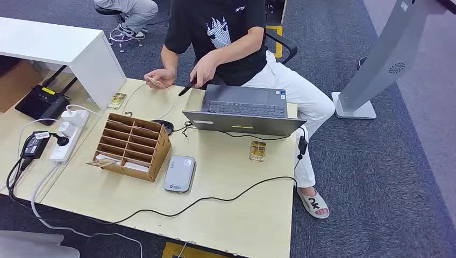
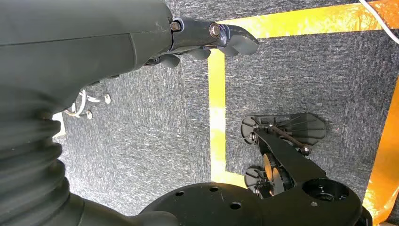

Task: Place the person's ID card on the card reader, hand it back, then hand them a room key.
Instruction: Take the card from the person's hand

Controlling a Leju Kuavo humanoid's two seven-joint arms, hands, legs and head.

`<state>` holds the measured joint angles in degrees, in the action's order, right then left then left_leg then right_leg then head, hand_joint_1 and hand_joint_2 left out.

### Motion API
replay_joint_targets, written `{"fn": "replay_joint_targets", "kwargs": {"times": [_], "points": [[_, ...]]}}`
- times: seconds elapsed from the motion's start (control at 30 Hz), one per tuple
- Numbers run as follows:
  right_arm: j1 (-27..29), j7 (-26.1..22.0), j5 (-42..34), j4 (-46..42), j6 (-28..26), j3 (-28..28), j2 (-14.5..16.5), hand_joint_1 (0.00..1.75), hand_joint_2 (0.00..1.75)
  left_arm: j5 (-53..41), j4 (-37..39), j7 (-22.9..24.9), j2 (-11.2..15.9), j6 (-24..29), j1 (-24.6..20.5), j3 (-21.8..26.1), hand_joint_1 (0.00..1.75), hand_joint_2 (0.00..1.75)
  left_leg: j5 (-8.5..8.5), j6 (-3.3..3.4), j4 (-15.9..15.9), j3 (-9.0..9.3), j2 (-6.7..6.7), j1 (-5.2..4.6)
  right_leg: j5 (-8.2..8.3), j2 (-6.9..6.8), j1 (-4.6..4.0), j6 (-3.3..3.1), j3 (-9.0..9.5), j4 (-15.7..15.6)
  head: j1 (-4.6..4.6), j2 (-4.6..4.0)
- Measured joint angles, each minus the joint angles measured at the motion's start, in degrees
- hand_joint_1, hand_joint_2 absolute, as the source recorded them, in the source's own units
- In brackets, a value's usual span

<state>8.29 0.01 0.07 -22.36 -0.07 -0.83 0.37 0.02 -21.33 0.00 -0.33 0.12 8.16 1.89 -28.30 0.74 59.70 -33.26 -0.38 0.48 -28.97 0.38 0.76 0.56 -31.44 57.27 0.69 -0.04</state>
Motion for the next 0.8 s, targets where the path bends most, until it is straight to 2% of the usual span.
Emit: {"fn": "replay_joint_targets", "kwargs": {"times": [0.3, 0.37, 0.43, 0.5, 0.57, 0.67, 0.8], "points": [[-1.1, 0.0, 0.2, 0.8, -1.1, -0.5, 0.1, 0.0, 1.75, -0.7, 0.4, -0.7, -0.2, 1.1, -1.0, 1.2, 0.0, 1.75, 0.04, -0.01, 0.0, -0.05, 0.0, 0.01, 0.04, 0.0, 0.0, -0.01, -0.02, 0.0, 0.01, 0.0], [-3.6, 0.0, 1.3, 2.8, -7.1, -2.1, 0.6, 0.0, 1.75, -4.3, 1.7, -4.5, -1.1, 6.8, -3.2, 5.7, 0.0, 1.75, 0.13, -0.04, 0.0, -0.17, 0.0, 0.02, 0.15, 0.01, -0.02, -0.02, -0.11, 0.0, 0.01, 0.0], [-6.2, 0.2, 2.4, 4.9, -19.2, -4.2, 1.4, 0.0, 1.75, -9.2, 3.1, -9.5, -2.4, 18.4, -5.8, 13.1, 0.0, 1.75, 0.19, -0.07, 0.0, -0.18, 0.0, 0.03, 0.21, 0.0, -0.03, -0.02, -0.14, 0.0, -0.01, 0.0], [-8.1, 0.7, 2.7, 6.2, -28.8, -5.7, 2.1, 0.0, 1.75, -11.3, 4.1, -11.3, -3.5, 27.7, -7.7, 19.1, 0.0, 1.75, 0.19, -0.08, 0.0, -0.07, 0.01, 0.03, 0.23, 0.01, -0.03, -0.02, -0.05, 0.0, 0.01, 0.0], [-9.2, 1.5, 2.5, 7.2, -31.4, -7.0, 2.3, 0.0, 1.75, -11.4, 4.7, -10.9, -4.0, 30.2, -8.9, 23.2, 0.0, 1.75, 0.21, -0.08, 0.0, -0.03, 0.01, 0.03, 0.25, 0.02, -0.02, -0.04, 0.02, 0.1, 0.03, 0.0], [-9.7, 2.5, 2.3, 8.2, -31.7, -8.7, 2.3, 0.0, 1.75, -11.1, 5.4, -9.7, -4.7, 30.7, -9.3, 27.9, 0.0, 1.75, 0.23, -0.07, 0.0, -0.11, 0.0, 0.03, 0.25, 0.02, -0.02, -0.04, -0.03, 0.1, 0.01, 0.01], [-10.2, 2.8, 2.1, 8.9, -32.2, -10.0, 2.3, 0.0, 1.75, -10.8, 5.9, -9.1, -5.5, 31.2, -9.7, 31.2, 0.0, 1.75, 0.19, -0.07, 0.0, -0.21, 0.0, 0.01, 0.23, 0.01, -0.02, -0.02, -0.14, 0.1, -0.02, 0.0]]}}
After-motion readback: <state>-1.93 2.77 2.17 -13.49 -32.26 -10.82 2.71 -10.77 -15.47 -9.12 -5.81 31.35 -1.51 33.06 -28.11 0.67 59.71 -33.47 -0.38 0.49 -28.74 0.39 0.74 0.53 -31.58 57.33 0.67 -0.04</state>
